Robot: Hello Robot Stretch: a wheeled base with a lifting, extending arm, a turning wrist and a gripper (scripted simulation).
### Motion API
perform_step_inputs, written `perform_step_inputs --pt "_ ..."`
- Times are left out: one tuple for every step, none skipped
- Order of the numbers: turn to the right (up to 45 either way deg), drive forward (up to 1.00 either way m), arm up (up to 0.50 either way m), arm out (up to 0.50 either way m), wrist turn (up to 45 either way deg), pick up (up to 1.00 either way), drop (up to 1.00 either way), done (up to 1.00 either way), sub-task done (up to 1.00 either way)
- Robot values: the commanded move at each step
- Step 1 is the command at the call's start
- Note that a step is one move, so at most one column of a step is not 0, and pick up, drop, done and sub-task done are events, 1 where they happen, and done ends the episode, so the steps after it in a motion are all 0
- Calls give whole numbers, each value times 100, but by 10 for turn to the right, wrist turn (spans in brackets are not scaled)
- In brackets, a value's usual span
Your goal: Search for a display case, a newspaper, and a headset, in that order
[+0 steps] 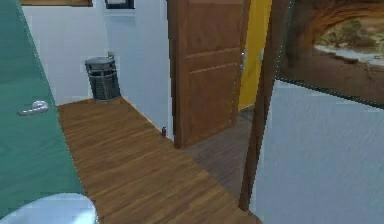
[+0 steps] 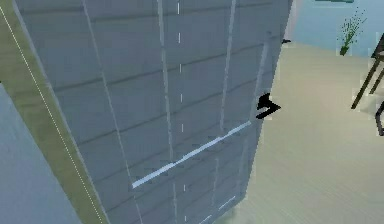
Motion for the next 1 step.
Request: perform_step_inputs --pt "0 75 0 0 0 0 0 0 0"
